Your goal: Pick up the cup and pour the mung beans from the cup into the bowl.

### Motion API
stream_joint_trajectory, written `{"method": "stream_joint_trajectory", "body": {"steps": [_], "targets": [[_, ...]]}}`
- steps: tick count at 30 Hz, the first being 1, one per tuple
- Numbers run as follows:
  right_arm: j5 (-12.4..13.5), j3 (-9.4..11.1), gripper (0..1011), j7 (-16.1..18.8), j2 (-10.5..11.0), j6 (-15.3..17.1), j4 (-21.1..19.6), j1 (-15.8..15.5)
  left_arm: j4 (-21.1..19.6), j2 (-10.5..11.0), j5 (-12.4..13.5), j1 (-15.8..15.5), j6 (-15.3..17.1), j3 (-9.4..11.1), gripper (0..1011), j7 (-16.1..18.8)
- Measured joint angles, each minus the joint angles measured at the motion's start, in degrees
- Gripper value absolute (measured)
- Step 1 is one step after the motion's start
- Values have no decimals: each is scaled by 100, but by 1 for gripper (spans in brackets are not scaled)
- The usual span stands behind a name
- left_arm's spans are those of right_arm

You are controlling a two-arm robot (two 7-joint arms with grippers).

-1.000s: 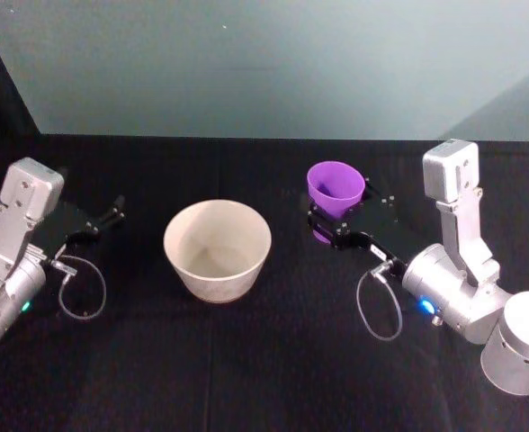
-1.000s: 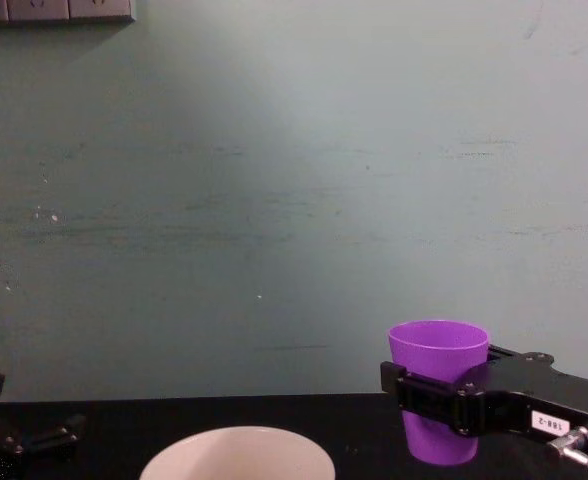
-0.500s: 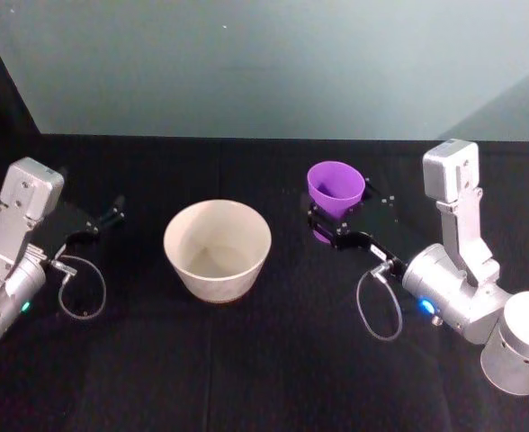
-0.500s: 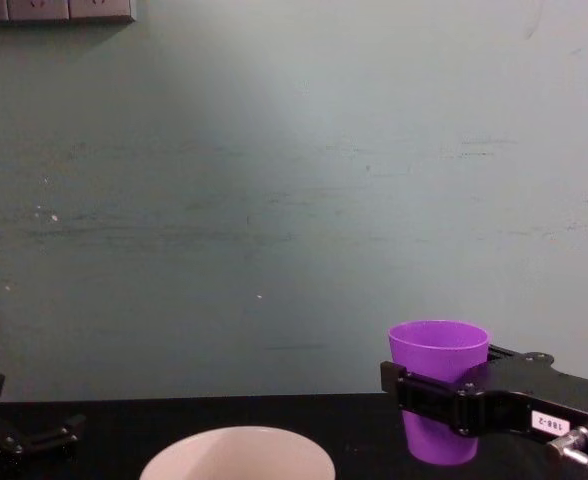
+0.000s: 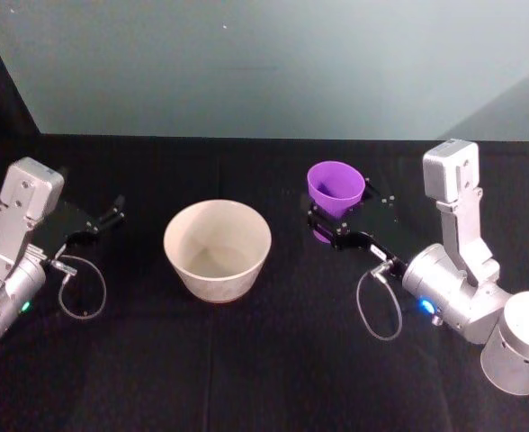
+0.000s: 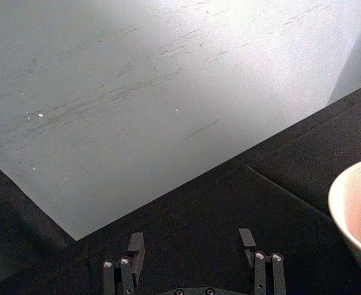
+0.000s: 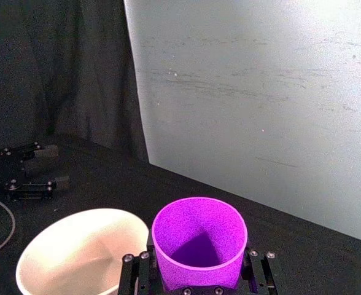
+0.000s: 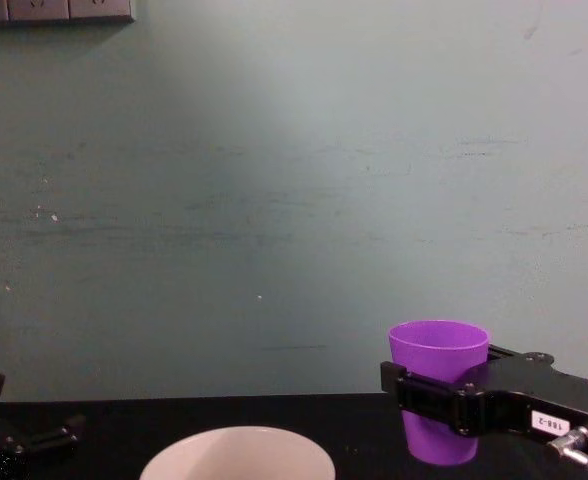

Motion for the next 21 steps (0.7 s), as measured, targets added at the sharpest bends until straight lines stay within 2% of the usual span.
{"method": "stream_joint_trajectory", "body": {"steps": [21], "targets": [[0, 0, 726, 0, 0, 0, 0, 0, 0, 0, 0, 0, 0, 0, 1000, 0]]}}
